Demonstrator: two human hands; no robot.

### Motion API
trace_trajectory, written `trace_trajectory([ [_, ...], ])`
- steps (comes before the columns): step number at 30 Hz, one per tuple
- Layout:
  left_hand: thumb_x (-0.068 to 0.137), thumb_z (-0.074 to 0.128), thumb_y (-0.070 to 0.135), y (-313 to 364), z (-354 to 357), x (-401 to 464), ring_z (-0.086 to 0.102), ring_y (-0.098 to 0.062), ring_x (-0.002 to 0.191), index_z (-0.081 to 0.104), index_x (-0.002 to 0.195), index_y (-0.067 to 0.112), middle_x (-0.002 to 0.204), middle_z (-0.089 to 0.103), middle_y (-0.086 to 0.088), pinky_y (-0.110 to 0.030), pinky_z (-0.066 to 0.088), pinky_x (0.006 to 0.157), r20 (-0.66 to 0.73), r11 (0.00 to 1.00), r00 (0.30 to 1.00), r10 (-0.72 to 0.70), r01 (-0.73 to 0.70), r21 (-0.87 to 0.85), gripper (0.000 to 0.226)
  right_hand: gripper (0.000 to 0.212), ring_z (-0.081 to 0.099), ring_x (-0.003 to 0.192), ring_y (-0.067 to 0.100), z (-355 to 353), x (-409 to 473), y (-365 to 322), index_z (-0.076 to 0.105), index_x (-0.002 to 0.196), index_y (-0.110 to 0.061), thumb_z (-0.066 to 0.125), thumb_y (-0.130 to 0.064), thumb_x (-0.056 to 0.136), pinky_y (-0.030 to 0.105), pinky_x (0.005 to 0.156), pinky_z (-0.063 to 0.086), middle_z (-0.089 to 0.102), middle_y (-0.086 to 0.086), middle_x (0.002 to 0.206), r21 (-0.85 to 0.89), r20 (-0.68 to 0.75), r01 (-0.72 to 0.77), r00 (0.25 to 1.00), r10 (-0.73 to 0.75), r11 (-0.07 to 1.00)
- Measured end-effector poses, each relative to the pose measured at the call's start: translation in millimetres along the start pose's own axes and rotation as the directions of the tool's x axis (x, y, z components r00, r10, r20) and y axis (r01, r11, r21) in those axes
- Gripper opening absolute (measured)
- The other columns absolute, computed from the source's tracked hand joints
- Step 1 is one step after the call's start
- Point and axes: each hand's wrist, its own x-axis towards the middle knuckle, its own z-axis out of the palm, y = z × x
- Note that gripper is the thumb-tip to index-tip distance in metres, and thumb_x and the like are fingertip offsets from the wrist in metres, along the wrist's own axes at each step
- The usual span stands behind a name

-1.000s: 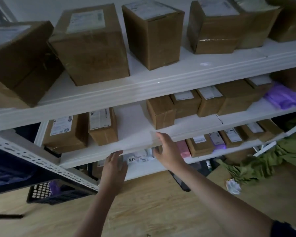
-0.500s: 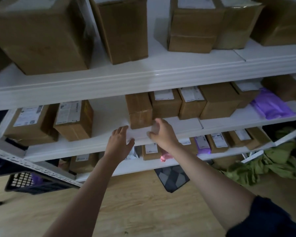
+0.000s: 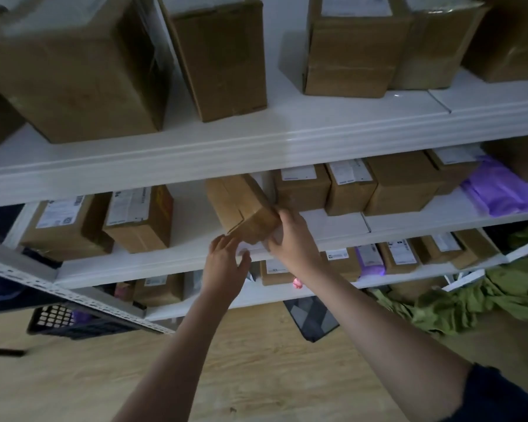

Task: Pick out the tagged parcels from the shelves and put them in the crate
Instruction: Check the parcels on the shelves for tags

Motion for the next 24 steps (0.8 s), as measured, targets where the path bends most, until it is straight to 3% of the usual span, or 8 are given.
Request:
trace_trajectory([
  [2,0.097,0.058,0.034,-4,-5,-3,0.045,-0.024,0.132,0.059,0.131,0.017,0.135,0.061,-0.002,-0.040,0.044,0.107,-0.008,0.999,0.999,-0.038,0.038,-0.014,0.037,0.060,0.052,0.123,0.025,-1,-6,-2,0.049,0.140,-0.010,0.076,-0.023,0.088,0.037,0.098,0.051,0.055,0.009,0.131,-0.024,0.016,0.026,1.000,-0.025,0.999],
  [4,0.095,0.063,0.036,-3,-15,-5,0.050,-0.027,0.128,0.046,0.142,0.016,0.132,0.060,-0.007,-0.041,0.047,0.101,-0.026,0.989,0.994,-0.106,0.103,-0.102,0.053,0.062,0.051,0.126,0.026,0,-10,-3,0.047,0.141,-0.011,0.076,-0.022,0.088,0.042,0.101,0.051,0.053,0.008,0.135,-0.015,0.031,0.005,1.000,-0.005,1.000],
  [6,0.093,0.069,0.035,-1,-28,-4,0.050,-0.029,0.130,0.020,0.156,0.016,0.141,0.054,-0.012,-0.042,0.045,0.102,-0.046,0.973,0.991,-0.129,0.117,-0.197,0.082,0.060,0.052,0.125,0.025,1,-12,-4,0.048,0.140,-0.011,0.076,-0.021,0.088,0.041,0.101,0.050,0.054,0.008,0.134,0.017,0.045,-0.033,0.998,0.032,0.999],
  [8,0.091,0.072,0.036,-1,-43,0,0.047,-0.027,0.134,0.005,0.160,0.021,0.149,0.047,-0.010,-0.042,0.043,0.106,-0.068,0.969,0.991,-0.118,0.100,-0.226,0.097,0.054,0.056,0.121,0.023,2,-11,-5,0.052,0.136,-0.011,0.076,-0.020,0.088,0.033,0.099,0.049,0.059,0.006,0.129,0.066,0.062,-0.082,0.995,0.077,0.994],
  [12,0.092,0.070,0.038,-8,-60,2,0.036,-0.020,0.142,0.018,0.158,0.037,0.160,0.027,0.000,-0.038,0.044,0.107,-0.116,0.990,0.993,0.025,-0.041,-0.139,0.084,0.042,0.063,0.113,0.019,4,-10,-15,0.059,0.129,-0.013,0.075,-0.017,0.090,0.019,0.089,0.045,0.066,0.003,0.122,0.154,0.039,-0.115,0.993,0.110,0.981],
  [16,0.093,0.070,0.036,-12,-64,-5,0.036,-0.016,0.142,0.017,0.158,0.039,0.163,0.018,0.005,-0.032,0.043,0.106,-0.058,0.975,0.979,0.193,-0.198,-0.100,0.084,0.054,0.057,0.125,0.022,10,-11,-29,0.053,0.143,-0.016,0.071,-0.014,0.092,0.034,0.103,0.050,0.061,0.005,0.133,0.108,0.020,0.046,0.999,-0.048,0.993],
  [21,0.096,0.066,0.027,-15,-71,-4,0.054,-0.017,0.122,0.034,0.155,0.029,0.162,0.023,0.000,-0.031,0.049,0.099,-0.078,0.980,0.978,0.194,-0.197,-0.033,0.067,0.061,0.050,0.131,0.023,16,-8,-45,0.044,0.149,-0.015,0.070,-0.019,0.094,0.036,0.105,0.049,0.053,0.006,0.142,0.067,0.041,0.077,0.996,-0.079,0.995],
  [24,0.095,0.066,0.022,-26,-74,-8,0.051,-0.021,0.130,0.030,0.156,0.028,0.164,0.021,0.000,-0.028,0.044,0.098,-0.063,0.986,0.984,0.165,-0.167,-0.028,0.072,0.064,0.048,0.133,0.021,16,-7,-49,0.042,0.151,-0.015,0.070,-0.018,0.093,0.030,0.108,0.044,0.051,0.006,0.144,0.104,0.070,0.044,0.996,-0.051,0.994],
])
